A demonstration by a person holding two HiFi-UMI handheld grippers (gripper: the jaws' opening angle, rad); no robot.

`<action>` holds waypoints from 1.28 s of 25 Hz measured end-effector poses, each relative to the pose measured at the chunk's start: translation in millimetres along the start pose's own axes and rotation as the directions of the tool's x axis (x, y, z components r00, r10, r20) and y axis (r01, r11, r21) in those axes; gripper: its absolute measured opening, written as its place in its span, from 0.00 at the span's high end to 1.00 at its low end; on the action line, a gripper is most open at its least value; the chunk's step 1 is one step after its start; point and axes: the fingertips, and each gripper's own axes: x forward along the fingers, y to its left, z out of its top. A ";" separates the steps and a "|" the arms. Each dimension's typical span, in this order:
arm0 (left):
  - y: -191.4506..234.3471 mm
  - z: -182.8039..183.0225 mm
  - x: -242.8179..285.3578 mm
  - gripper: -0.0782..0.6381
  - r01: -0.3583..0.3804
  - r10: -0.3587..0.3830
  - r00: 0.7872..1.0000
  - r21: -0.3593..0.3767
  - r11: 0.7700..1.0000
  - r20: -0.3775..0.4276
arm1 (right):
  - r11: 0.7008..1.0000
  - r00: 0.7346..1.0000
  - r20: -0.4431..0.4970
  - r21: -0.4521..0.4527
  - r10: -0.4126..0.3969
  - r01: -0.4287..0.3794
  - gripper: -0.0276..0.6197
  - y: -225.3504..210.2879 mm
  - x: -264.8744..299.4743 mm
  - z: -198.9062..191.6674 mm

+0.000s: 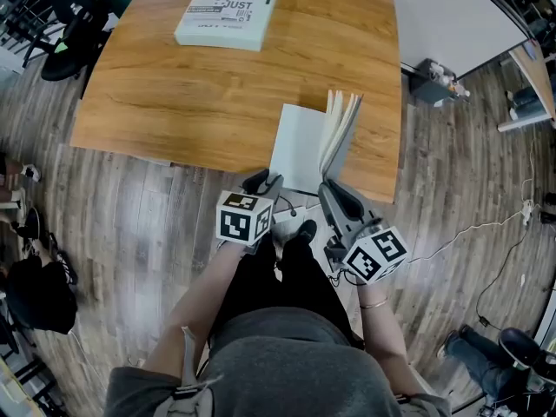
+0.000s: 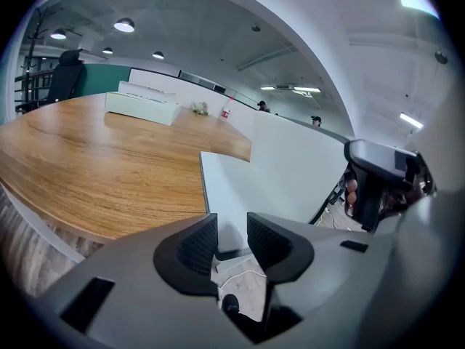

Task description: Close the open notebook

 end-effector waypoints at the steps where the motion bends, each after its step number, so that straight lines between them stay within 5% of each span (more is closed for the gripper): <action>1: 0.9 -0.2 -1.1 0.70 -0.002 0.002 1.000 -0.002 1.000 0.003 | 1.000 1.000 -0.003 0.004 0.005 -0.005 0.89 1.4 2.8 -1.3; 19: 26.7 2.6 -23.9 0.70 -0.081 0.084 0.994 -0.047 0.996 0.067 | 0.997 0.984 -0.170 -0.050 0.057 -0.067 0.89 16.5 49.4 -36.3; 32: 56.5 -5.3 -49.7 0.70 -0.154 0.168 0.981 -0.134 0.979 0.102 | 0.982 0.930 -0.368 -0.171 0.006 -0.075 0.89 14.0 85.4 -78.8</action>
